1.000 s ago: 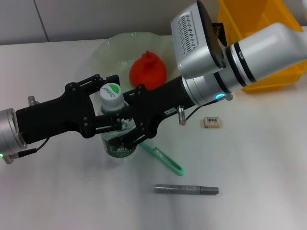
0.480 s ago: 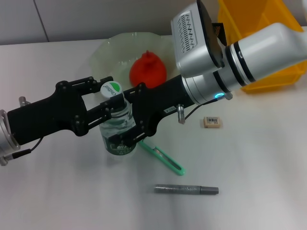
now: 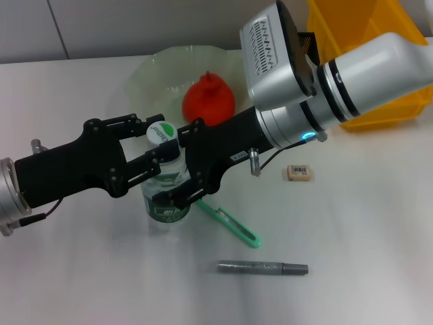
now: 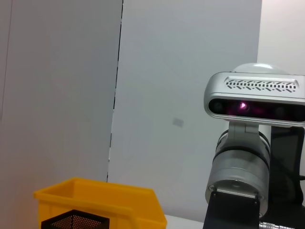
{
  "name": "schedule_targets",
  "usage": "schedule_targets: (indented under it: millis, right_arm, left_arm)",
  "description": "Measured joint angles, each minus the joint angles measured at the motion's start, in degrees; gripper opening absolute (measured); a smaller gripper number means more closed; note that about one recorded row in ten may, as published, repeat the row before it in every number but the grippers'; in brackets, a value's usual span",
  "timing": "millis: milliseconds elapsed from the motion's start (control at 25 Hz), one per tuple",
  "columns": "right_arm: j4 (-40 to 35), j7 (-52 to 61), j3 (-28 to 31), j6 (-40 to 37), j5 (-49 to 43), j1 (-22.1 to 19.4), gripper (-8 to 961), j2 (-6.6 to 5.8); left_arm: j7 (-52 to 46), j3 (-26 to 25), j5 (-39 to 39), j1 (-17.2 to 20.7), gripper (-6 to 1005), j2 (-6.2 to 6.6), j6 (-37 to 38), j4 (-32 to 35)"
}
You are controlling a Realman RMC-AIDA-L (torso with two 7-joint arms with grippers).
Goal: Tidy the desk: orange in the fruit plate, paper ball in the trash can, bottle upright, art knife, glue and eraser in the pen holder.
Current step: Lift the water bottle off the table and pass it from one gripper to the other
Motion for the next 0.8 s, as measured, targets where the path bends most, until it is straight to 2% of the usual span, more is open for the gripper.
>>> schedule_targets:
  millis: [800]
  right_arm:
    - [-1.08, 0.30, 0.00, -0.12, 1.49, -0.50, 791, 0.09]
  left_arm:
    - [-2.28, 0.01, -0.10, 0.15, 433, 0.39, 0.64, 0.65]
